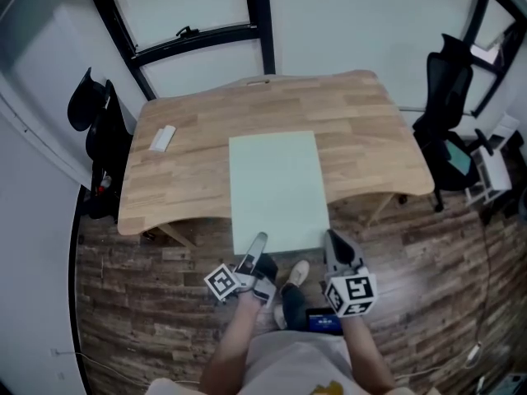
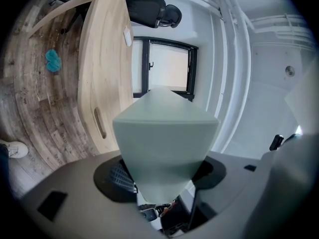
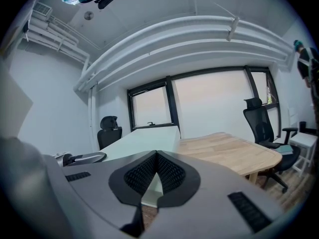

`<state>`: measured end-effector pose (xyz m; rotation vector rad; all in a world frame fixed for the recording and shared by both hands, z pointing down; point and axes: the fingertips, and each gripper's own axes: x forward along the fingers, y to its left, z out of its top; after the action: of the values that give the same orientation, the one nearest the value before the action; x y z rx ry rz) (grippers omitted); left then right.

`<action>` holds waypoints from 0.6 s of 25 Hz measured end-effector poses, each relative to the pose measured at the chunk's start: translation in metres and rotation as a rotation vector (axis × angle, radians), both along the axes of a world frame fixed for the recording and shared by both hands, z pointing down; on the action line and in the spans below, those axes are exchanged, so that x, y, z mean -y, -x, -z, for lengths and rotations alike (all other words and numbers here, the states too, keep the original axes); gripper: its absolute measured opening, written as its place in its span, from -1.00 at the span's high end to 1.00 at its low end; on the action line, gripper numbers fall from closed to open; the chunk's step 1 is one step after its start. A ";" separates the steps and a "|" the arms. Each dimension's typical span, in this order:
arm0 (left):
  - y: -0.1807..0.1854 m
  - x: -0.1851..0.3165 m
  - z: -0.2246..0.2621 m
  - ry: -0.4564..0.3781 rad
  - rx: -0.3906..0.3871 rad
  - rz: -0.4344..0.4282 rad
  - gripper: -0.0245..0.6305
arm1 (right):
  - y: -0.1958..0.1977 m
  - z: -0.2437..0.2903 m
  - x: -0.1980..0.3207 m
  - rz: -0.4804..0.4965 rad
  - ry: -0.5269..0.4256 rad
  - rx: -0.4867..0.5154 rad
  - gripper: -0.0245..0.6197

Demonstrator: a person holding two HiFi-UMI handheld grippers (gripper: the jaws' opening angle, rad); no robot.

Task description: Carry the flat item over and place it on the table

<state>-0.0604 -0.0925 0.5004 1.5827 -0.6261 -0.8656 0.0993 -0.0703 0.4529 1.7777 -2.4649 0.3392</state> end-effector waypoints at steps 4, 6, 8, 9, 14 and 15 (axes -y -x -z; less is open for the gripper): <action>0.000 0.002 -0.003 0.011 0.004 0.001 0.05 | 0.003 -0.004 0.005 0.014 0.011 0.003 0.93; 0.001 0.006 -0.004 0.009 -0.002 0.006 0.05 | 0.005 -0.003 0.009 0.018 -0.002 0.005 0.93; 0.001 0.007 -0.007 0.017 -0.006 0.010 0.05 | 0.004 -0.006 0.011 0.018 -0.004 0.006 0.93; 0.001 0.006 -0.009 0.021 -0.008 0.011 0.05 | 0.003 -0.008 0.011 0.018 0.000 0.006 0.93; 0.003 0.007 -0.015 0.032 -0.005 0.014 0.05 | 0.003 -0.013 0.011 0.021 0.015 0.001 0.93; 0.002 0.008 -0.016 0.033 -0.006 0.016 0.05 | 0.002 -0.014 0.012 0.021 0.018 0.000 0.93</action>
<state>-0.0626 -0.1002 0.5167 1.5467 -0.6459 -0.8675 0.0969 -0.0819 0.4667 1.7438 -2.4710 0.3581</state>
